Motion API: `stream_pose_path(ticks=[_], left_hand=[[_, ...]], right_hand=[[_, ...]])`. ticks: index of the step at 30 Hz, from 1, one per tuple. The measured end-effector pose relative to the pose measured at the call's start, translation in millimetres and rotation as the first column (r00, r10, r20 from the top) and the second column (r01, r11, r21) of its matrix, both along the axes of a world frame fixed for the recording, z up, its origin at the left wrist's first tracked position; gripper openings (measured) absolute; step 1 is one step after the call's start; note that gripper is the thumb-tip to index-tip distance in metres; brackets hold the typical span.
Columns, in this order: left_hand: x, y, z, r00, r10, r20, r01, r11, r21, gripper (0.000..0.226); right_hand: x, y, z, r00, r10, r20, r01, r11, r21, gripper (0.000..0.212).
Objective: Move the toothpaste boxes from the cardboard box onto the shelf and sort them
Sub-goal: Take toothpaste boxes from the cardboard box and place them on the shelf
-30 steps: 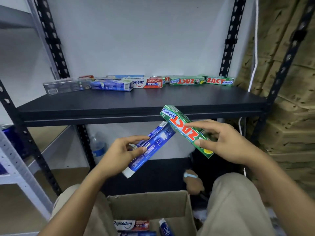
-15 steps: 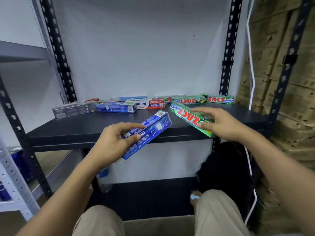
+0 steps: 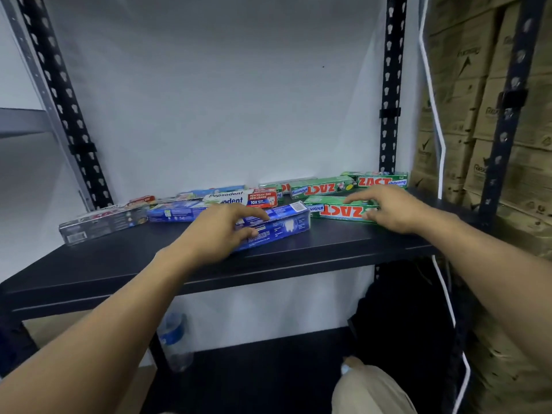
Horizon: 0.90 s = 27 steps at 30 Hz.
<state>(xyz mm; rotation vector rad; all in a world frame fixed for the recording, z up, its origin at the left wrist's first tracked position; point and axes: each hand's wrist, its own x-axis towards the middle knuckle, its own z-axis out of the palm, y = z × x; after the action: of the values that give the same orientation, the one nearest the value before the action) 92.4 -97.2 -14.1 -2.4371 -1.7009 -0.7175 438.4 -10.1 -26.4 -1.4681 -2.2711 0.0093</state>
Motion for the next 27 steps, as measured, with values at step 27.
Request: stream_pose_path(ticks=[27], left_hand=[[129, 209, -25, 0.975, -0.047, -0.215, 0.102, 0.962, 0.252, 0.038]], right_hand=[[78, 112, -21, 0.862, -0.490, -0.129, 0.503, 0.858, 0.102, 0.056]])
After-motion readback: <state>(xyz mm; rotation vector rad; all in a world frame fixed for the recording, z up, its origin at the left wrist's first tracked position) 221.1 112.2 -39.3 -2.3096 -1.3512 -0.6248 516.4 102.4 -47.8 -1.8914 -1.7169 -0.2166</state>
